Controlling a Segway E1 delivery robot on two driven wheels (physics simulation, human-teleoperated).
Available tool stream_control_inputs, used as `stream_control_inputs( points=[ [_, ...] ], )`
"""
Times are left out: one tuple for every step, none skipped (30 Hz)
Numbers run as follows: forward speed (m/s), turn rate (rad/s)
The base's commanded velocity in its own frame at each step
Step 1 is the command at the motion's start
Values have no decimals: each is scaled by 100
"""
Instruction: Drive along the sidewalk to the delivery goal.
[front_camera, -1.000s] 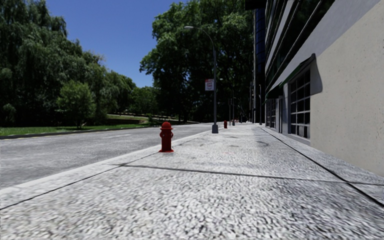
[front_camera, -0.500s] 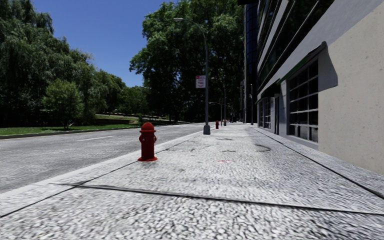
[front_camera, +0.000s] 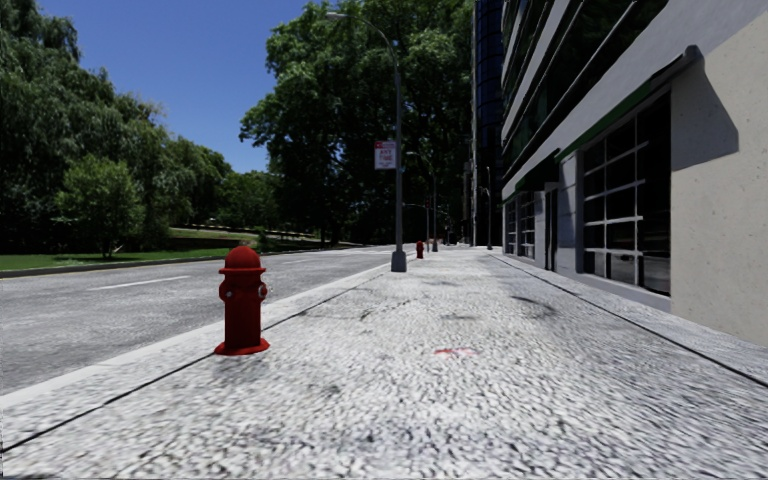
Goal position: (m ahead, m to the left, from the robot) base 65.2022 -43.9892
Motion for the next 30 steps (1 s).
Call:
stream_control_inputs(
  points=[
    [200,-39],
    [200,-39],
    [200,-40],
    [200,-41],
    [200,-41],
    [200,-41],
    [200,-41],
    [200,-41],
    [200,-41],
    [200,-41],
    [200,-42],
    [200,-42],
    [200,-42],
    [200,-42],
    [200,-42],
    [200,-42],
    [200,-42],
    [200,-42],
    [200,-42],
    [200,-42],
    [200,-42],
    [200,-42],
    [200,-34],
    [200,-34],
    [200,-9],
    [200,0],
    [200,0],
    [200,0],
    [200,0],
    [200,0]
  ],
)
